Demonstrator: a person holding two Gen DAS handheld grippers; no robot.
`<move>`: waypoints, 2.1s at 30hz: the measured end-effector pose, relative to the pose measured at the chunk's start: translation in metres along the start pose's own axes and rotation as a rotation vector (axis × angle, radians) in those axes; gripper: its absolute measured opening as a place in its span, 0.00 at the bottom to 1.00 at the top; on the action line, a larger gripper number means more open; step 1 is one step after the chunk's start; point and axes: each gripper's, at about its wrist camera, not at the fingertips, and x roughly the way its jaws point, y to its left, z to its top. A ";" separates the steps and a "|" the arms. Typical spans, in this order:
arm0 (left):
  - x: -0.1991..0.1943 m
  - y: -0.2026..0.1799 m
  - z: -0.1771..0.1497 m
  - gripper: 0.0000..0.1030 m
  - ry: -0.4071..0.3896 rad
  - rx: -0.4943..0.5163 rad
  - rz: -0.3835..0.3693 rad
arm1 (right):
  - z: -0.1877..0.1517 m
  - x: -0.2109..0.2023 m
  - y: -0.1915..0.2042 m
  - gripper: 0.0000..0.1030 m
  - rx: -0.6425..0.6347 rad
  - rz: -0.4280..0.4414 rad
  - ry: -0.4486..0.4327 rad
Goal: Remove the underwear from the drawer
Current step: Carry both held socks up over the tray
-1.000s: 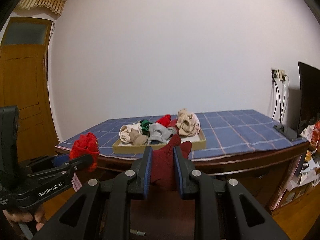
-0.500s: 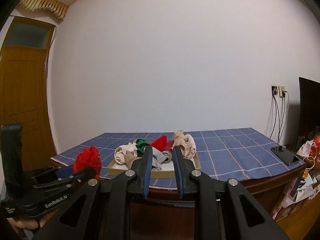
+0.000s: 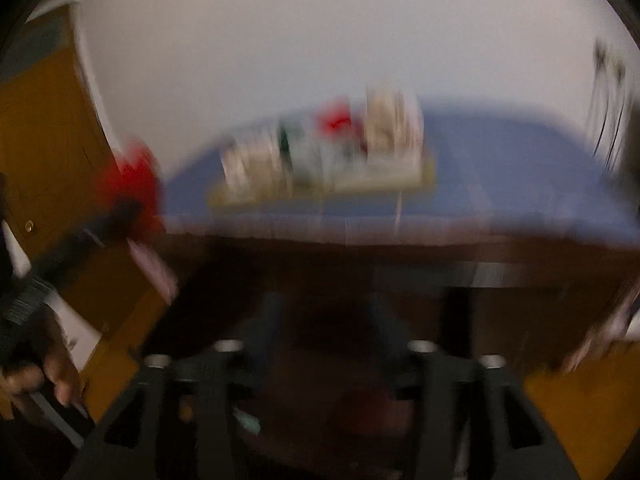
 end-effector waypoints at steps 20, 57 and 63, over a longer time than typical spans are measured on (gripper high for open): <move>0.029 0.022 -0.009 0.31 0.068 -0.057 -0.032 | -0.066 0.137 -0.026 0.35 0.115 -0.131 0.585; 0.142 -0.018 0.080 0.31 0.039 0.027 -0.073 | 0.171 0.010 -0.005 0.07 -0.034 -0.115 -0.300; 0.178 -0.036 0.081 0.31 0.073 0.042 -0.036 | 0.175 0.032 -0.022 0.07 -0.040 -0.169 -0.270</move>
